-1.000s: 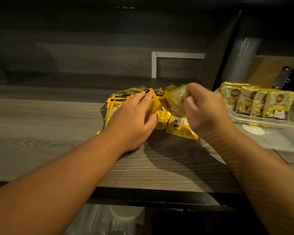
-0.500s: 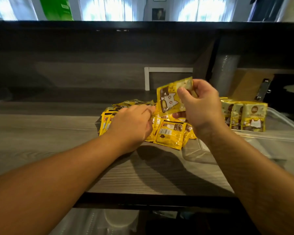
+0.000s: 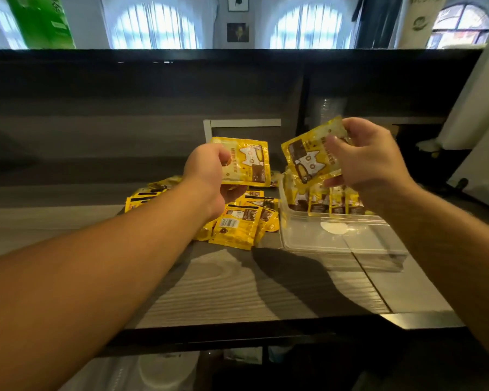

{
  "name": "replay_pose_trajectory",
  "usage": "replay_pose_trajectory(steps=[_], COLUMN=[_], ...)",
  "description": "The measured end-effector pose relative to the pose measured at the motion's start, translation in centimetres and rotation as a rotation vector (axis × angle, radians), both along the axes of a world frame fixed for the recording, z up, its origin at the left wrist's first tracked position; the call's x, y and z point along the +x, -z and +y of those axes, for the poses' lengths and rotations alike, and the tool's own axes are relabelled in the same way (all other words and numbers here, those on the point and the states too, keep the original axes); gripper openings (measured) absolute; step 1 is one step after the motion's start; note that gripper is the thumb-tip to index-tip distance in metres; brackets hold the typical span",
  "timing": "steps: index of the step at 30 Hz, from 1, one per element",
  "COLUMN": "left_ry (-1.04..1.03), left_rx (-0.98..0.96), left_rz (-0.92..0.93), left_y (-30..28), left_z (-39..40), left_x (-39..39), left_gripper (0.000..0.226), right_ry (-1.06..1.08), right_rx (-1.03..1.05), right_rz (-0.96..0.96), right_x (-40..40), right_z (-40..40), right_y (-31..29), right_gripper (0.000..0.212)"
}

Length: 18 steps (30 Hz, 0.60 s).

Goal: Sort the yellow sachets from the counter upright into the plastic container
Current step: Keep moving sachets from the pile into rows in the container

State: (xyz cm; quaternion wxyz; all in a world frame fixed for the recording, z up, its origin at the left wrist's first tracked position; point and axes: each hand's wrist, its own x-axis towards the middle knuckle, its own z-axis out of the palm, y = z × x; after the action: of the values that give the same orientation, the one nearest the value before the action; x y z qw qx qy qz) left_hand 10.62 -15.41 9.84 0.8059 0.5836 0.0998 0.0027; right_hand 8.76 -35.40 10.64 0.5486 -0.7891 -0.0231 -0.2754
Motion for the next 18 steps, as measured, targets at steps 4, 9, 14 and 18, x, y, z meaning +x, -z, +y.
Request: replay_pose_trajectory(steps=[4,9,14,18], left_ry=[0.076,0.248,0.292,0.326], left_rx=[0.152,0.507,0.995,1.382], left_rz=[-0.031,-0.234,-0.555,-0.707], left_y=[-0.4,-0.8,-0.6,0.2], left_z=[-2.4,-4.9,-7.3,-9.1], left_x=[0.6,2.3,3.5,4.3], left_gripper=[0.015,0.026,0.046,0.045], right_ry=[0.021,0.093,0.138,0.159], right_rx=[-0.054,-0.131,-0.067,-0.126], right_rz=[0.012,0.071,0.041,0.008], right_x=[-0.1,0.3,0.6,0.7], right_z=[-3.2,-6.2,-8.1,-9.0], right_y=[0.0,0.5,1.0,1.5], right_gripper=[0.011,0.025,0.049,0.048])
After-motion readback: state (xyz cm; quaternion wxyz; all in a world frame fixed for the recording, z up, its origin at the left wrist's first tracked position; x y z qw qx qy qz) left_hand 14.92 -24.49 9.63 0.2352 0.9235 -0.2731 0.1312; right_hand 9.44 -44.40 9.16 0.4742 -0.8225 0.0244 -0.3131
